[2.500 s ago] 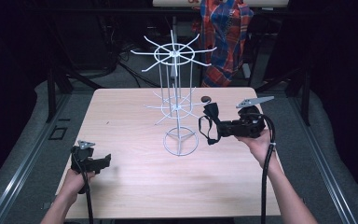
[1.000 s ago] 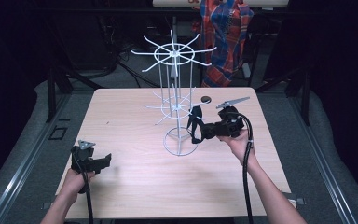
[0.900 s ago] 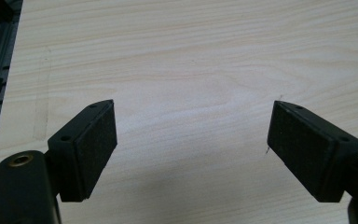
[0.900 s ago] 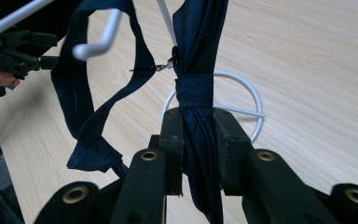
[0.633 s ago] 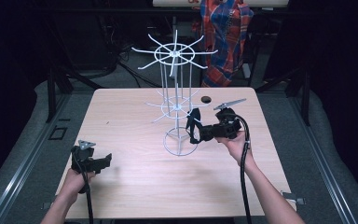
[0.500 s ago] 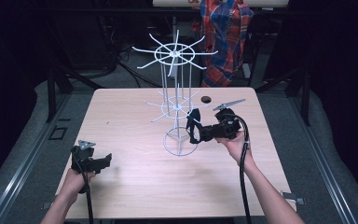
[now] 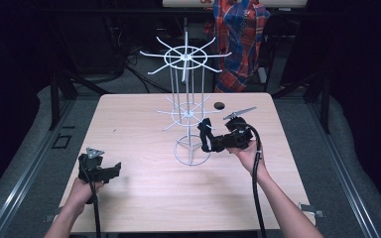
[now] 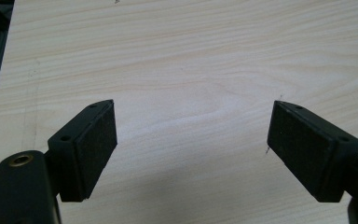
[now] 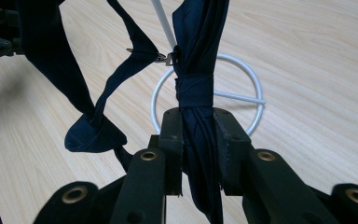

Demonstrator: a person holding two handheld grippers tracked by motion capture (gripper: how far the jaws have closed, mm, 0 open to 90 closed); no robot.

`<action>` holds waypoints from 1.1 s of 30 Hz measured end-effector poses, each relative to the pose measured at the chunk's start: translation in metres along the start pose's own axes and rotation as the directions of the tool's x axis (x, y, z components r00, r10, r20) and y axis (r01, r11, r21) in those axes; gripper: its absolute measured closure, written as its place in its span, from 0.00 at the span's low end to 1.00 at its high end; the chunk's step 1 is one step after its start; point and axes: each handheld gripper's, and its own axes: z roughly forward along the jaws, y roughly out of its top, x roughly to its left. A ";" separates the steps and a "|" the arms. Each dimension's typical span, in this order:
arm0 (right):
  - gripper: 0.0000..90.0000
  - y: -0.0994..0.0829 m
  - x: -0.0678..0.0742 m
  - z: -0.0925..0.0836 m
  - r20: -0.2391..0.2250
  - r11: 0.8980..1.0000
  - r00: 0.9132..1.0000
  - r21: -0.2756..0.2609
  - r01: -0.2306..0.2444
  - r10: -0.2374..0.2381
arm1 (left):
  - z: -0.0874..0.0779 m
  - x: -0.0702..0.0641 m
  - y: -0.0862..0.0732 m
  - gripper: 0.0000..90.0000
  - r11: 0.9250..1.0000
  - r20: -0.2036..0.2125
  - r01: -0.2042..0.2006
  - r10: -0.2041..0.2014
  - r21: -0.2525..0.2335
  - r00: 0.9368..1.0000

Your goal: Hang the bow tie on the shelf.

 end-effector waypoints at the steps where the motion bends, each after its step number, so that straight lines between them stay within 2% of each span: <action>1: 0.84 0.000 0.000 -0.001 0.002 1.000 1.000 0.002 -0.005 0.005 | -0.001 0.000 0.000 0.18 1.000 0.002 -0.002 0.002 0.000 1.000; 7: 0.84 -0.001 0.003 0.001 0.001 1.000 1.000 -0.005 -0.003 0.003 | -0.004 0.001 -0.001 0.18 1.000 -0.004 0.004 -0.004 -0.014 1.000; 13: 0.83 -0.004 0.007 0.006 0.007 1.000 1.000 0.029 -0.004 0.004 | -0.004 -0.004 0.002 0.18 1.000 0.006 -0.014 0.014 -0.014 1.000; 15: 0.83 -0.004 0.008 0.007 0.018 0.999 1.000 0.042 0.016 -0.016 | -0.004 -0.004 0.002 0.18 1.000 0.006 -0.016 0.016 -0.015 1.000; 24: 0.82 -0.005 0.007 0.009 0.033 0.999 0.999 0.052 0.004 -0.006 | -0.004 -0.002 0.001 0.18 1.000 0.005 -0.016 0.016 -0.011 1.000; 33: 0.79 -0.007 0.007 0.011 0.042 0.997 0.999 0.074 0.015 -0.019 | -0.004 -0.004 0.001 0.18 1.000 0.012 -0.023 0.023 -0.008 1.000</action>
